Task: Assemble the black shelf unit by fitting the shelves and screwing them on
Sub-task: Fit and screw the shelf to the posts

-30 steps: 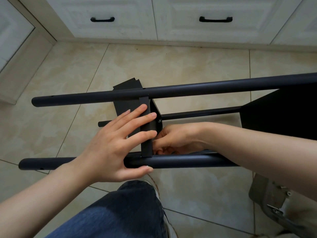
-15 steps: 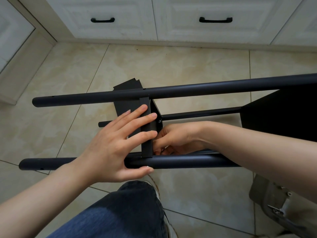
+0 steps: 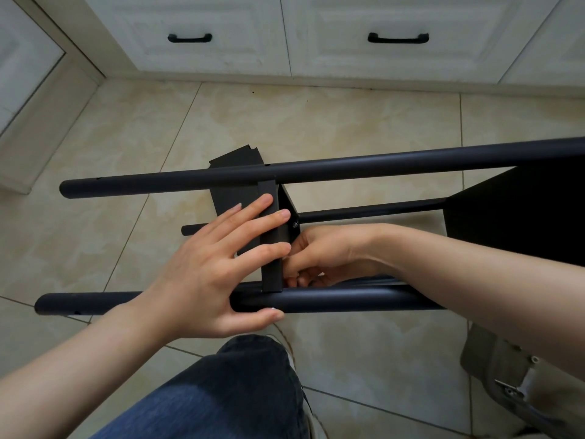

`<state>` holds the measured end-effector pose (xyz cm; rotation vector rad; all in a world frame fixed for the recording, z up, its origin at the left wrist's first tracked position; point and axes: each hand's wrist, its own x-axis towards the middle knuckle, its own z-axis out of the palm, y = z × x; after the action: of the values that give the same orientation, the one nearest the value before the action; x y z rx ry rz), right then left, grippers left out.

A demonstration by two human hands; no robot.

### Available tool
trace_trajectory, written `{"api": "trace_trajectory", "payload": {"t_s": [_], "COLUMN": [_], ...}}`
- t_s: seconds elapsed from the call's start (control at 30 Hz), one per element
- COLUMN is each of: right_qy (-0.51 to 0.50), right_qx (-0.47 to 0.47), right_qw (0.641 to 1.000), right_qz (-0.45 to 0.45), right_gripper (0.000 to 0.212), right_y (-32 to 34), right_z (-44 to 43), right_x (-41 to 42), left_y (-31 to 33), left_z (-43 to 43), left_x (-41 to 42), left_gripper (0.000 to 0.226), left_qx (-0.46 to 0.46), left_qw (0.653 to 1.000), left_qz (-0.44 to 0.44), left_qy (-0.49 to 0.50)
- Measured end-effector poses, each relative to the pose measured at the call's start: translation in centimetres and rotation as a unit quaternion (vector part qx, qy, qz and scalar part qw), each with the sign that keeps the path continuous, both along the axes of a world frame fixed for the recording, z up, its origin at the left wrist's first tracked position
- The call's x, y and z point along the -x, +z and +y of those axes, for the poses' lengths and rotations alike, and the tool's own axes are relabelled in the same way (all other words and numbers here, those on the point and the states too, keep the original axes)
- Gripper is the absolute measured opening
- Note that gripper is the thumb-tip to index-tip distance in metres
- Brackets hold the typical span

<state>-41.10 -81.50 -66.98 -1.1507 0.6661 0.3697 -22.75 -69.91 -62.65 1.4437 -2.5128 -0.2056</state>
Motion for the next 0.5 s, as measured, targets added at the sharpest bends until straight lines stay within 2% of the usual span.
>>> {"api": "trace_trajectory", "payload": {"t_s": [0.3, 0.5], "right_qy": [0.012, 0.009], "right_qx": [0.044, 0.006], "right_qw": [0.999, 1.000], "right_qz": [0.024, -0.004], "right_gripper": [0.021, 0.027], "right_y": [0.15, 0.35], "right_z": [0.11, -0.25], "right_x": [-0.36, 0.25], "left_y": [0.06, -0.09], "left_z": [-0.05, -0.05], "left_x": [-0.01, -0.05], "left_gripper": [0.067, 0.066], "left_qx": [-0.005, 0.001], "left_qw": [1.000, 1.000], "left_qz": [-0.003, 0.009], "left_qy": [-0.001, -0.003]}}
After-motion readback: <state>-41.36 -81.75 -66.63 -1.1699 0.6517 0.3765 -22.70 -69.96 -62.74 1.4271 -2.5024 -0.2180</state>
